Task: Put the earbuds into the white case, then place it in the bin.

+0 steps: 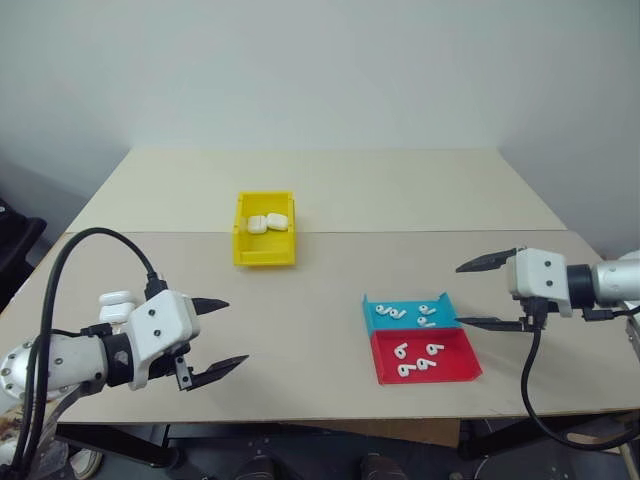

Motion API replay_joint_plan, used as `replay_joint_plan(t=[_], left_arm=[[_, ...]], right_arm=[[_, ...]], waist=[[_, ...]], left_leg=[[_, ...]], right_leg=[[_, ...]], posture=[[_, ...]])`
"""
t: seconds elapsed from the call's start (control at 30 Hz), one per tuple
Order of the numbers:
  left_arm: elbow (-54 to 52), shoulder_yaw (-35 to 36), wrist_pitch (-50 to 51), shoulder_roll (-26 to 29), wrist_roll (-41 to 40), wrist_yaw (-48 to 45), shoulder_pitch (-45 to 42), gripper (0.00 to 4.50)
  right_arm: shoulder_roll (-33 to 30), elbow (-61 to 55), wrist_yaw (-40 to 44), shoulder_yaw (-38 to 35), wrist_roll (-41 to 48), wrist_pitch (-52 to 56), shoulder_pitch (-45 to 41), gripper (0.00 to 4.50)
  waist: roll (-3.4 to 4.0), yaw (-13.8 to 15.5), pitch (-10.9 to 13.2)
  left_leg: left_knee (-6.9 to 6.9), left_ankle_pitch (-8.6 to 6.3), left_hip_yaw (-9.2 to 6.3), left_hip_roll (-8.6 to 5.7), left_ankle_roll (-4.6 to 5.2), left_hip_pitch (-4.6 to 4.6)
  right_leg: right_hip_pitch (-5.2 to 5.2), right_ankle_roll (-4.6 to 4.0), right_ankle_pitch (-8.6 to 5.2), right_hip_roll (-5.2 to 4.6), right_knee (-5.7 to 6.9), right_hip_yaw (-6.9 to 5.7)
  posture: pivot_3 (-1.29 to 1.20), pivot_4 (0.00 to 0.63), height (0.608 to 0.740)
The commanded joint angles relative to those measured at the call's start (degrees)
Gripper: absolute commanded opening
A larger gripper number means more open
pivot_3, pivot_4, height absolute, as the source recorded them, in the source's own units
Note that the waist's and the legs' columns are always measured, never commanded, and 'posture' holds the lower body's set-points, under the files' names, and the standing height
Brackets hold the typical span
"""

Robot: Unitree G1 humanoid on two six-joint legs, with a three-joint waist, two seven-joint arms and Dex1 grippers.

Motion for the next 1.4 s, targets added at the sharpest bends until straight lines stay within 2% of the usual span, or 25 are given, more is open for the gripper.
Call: replay_joint_plan(t=[0.03, 0.43, 0.5, 0.57, 0.7, 0.77, 0.83, 0.93, 1.17, 1.4], left_arm=[[-1.3, 1.7, 0.5, 1.2, 0.0, 0.2, 0.1, 4.5], [-6.9, 4.6, 4.2, -1.3, 1.7, 7.8, 3.4, 4.5], [-10.2, 3.8, 11.2, -1.2, 4.0, 14.3, 2.7, 4.5], [-12.4, 3.2, 16.0, 0.2, 5.6, 17.0, 2.2, 4.5], [-17.6, 9.2, 41.0, 2.7, -4.7, 17.5, -4.3, 4.5], [-17.2, 7.7, 54.6, 4.5, -6.0, 17.8, -9.1, 4.5], [-14.0, 6.5, 60.5, 6.5, -8.2, 20.3, -11.4, 4.5], [-6.6, 5.8, 60.9, 7.5, -12.3, 26.9, -13.7, 4.5], [7.2, 6.8, 60.9, 18.5, -25.7, 33.2, -13.7, 4.5], [13.9, 9.3, 60.9, 21.9, -35.1, 38.8, -10.5, 4.5]], right_arm=[[0.0, -0.3, -0.2, -0.4, 0.1, -1.2, -1.2, 4.47], [0.6, 0.5, -0.5, 0.1, -0.8, -2.9, -1.5, 4.47], [0.7, 1.1, -0.7, 0.5, -1.4, -3.5, -1.6, 4.47], [0.7, 1.6, -1.1, 1.0, -2.3, -4.3, -1.8, 4.47], [-0.8, -0.8, -0.8, -1.3, -0.2, -2.5, -0.8, 4.47], [-1.3, -1.4, -0.9, -1.9, -0.1, -2.4, 1.3, 4.47], [-1.3, -2.1, -1.4, -2.0, -0.5, -2.3, 3.2, 4.47], [-1.0, -4.2, -2.1, -1.7, -0.8, -1.1, 5.5, 4.47], [-1.2, -8.0, -2.8, -2.3, -0.5, 1.3, 9.7, 4.47], [-1.5, -8.4, -3.1, -2.4, -0.4, 2.4, 9.2, 4.47]], waist=[[0.0, 0.0, 0.0], [0.0, 0.0, 0.0], [-0.02, 0.0, 0.0], [-0.02, 0.0, 0.0], [-0.02, 0.0, 0.0], [-0.04, 0.1, 0.0], [-0.07, 0.0, 0.0], [-0.08, 0.0, 0.0], [-0.14, -0.1, 0.1], [-0.15, 0.0, 0.1]], left_leg=[[0.0, 0.0, 0.0, 0.0, 0.0, 0.0], [0.0, 0.0, 0.0, 0.0, 0.0, 0.01], [0.0, 0.0, 0.0, 0.0, 0.0, 0.01], [0.0, 0.0, 0.0, 0.0, 0.0, 0.02], [0.0, 0.0, -0.03, 0.0, 0.0, 0.0], [0.0, 0.0, -0.02, -0.01, 0.0, 0.02], [0.0, 0.0, -0.06, -0.02, 0.0, 0.02], [0.0, 0.0, -0.06, -0.03, 0.0, 0.02], [-0.01, 0.0, -0.06, -0.01, 0.0, 0.05], [-0.03, -0.01, -0.01, -0.01, -0.02, 0.03]], right_leg=[[0.0, 0.0, 0.0, 0.0, 0.0, 0.0], [0.01, 0.0, 0.0, 0.0, 0.0, 0.0], [0.02, 0.0, 0.0, 0.0, 0.0, 0.0], [0.02, 0.01, 0.0, 0.0, 0.0, 0.0], [0.0, 0.06, 0.02, 0.01, 0.02, -0.01], [0.02, 0.11, 0.04, 0.0, 0.02, -0.01], [0.03, 0.19, 0.07, 0.02, 0.01, -0.04], [0.03, 0.27, 0.11, 0.01, 0.01, -0.03], [-0.01, 0.02, 0.0, 0.0, 0.03, -0.01], [-0.05, -0.01, 0.0, -0.03, 0.02, -0.01]], posture=[[0.0, 0.15, 0.74], [0.0, 0.15, 0.74], [0.0, 0.15, 0.74], [0.0, 0.15, 0.74], [0.0, 0.15, 0.74], [0.0, 0.15, 0.74], [0.0, 0.15, 0.74], [0.0, 0.15, 0.74], [0.0, 0.15, 0.74], [0.0, 0.15, 0.74]])
